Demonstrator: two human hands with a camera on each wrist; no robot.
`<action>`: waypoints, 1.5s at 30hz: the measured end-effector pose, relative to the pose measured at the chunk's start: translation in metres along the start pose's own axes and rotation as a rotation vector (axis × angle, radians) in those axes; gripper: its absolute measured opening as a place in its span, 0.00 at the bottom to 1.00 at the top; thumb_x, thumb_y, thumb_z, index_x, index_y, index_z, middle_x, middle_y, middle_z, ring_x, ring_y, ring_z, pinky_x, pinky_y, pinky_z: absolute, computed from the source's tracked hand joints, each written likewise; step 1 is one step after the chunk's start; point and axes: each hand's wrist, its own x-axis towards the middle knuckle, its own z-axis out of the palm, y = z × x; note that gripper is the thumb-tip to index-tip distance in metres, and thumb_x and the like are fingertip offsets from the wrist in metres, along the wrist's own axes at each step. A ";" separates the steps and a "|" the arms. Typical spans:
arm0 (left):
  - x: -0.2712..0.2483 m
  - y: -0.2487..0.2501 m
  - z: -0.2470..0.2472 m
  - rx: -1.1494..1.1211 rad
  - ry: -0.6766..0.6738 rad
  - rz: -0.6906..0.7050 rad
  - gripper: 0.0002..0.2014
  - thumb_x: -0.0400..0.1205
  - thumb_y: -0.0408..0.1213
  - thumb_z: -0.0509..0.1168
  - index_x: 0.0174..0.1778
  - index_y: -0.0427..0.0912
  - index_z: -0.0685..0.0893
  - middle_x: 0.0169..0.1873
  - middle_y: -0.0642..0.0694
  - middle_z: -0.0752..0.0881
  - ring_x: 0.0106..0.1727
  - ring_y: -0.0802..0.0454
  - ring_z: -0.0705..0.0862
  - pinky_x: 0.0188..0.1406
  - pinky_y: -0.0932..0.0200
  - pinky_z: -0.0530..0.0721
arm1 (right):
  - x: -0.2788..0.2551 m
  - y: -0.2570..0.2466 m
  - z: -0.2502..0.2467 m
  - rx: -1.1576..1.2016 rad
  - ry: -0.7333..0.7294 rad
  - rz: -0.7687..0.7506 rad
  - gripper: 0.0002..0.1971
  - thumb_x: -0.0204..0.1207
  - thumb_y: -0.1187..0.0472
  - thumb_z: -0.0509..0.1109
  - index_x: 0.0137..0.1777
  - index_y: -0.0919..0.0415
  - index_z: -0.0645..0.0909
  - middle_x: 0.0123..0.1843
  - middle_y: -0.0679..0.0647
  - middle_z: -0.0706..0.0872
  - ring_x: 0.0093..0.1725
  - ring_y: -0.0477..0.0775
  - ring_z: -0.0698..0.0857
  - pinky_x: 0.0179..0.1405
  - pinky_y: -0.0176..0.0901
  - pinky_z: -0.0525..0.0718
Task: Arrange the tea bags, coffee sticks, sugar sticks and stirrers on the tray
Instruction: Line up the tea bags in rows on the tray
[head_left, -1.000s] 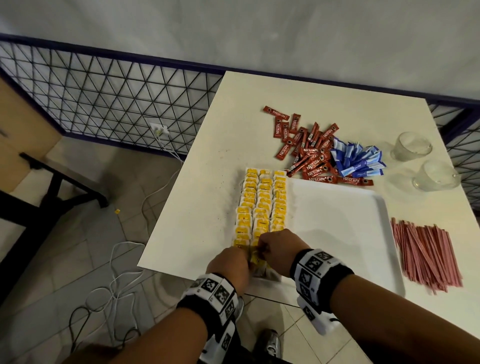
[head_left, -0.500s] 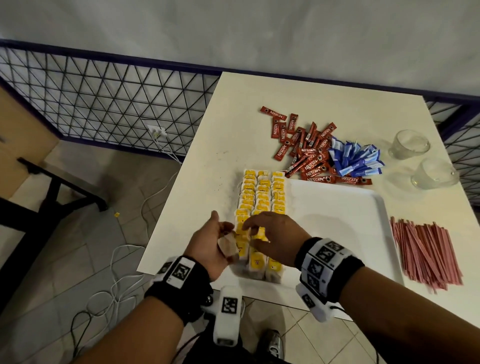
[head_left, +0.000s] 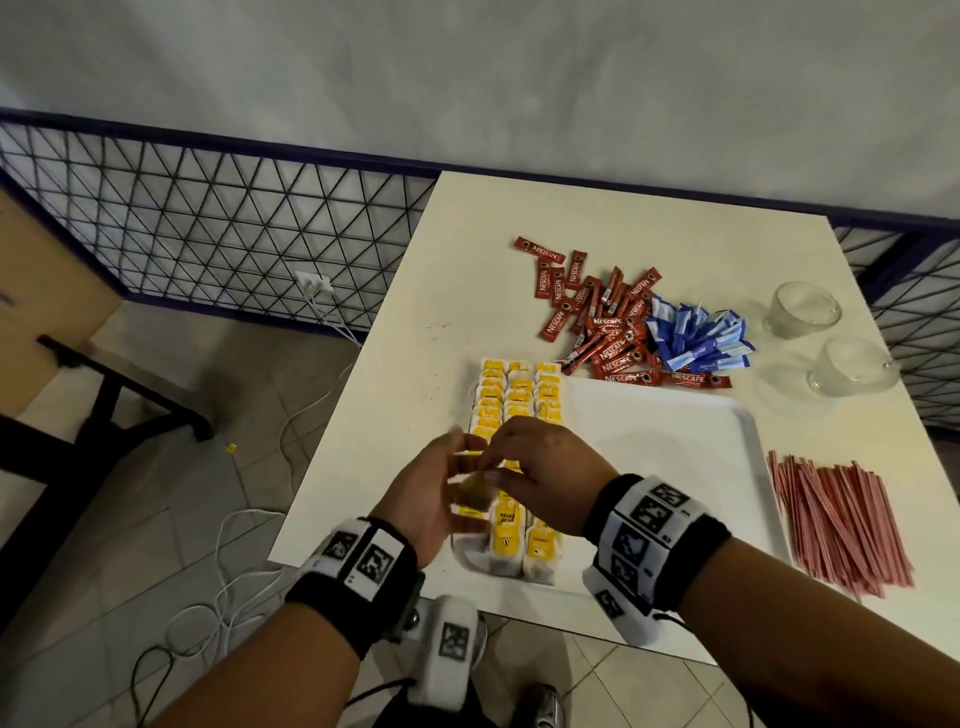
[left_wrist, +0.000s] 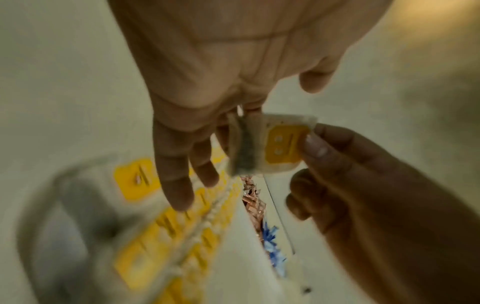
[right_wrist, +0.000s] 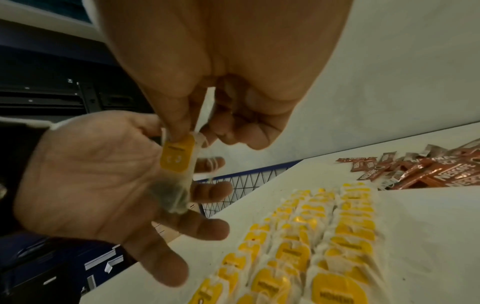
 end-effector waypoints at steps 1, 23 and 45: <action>-0.002 -0.002 -0.003 0.169 -0.018 0.139 0.14 0.70 0.50 0.67 0.47 0.47 0.83 0.40 0.48 0.86 0.41 0.50 0.84 0.43 0.53 0.80 | 0.001 0.000 -0.003 -0.024 -0.015 0.028 0.12 0.79 0.52 0.63 0.55 0.52 0.86 0.51 0.51 0.84 0.49 0.51 0.80 0.51 0.47 0.79; -0.005 -0.019 -0.020 0.973 0.046 0.411 0.06 0.78 0.42 0.72 0.44 0.46 0.92 0.33 0.54 0.89 0.39 0.65 0.85 0.45 0.65 0.82 | 0.000 -0.010 -0.004 0.032 -0.029 0.129 0.07 0.81 0.55 0.66 0.51 0.54 0.85 0.49 0.47 0.87 0.42 0.41 0.76 0.42 0.32 0.70; -0.003 -0.036 -0.047 0.737 0.188 0.185 0.16 0.68 0.55 0.77 0.34 0.44 0.91 0.33 0.40 0.89 0.35 0.53 0.81 0.49 0.46 0.85 | -0.015 0.016 0.021 0.077 -0.082 0.318 0.09 0.77 0.50 0.70 0.53 0.52 0.82 0.49 0.44 0.83 0.39 0.38 0.76 0.40 0.29 0.71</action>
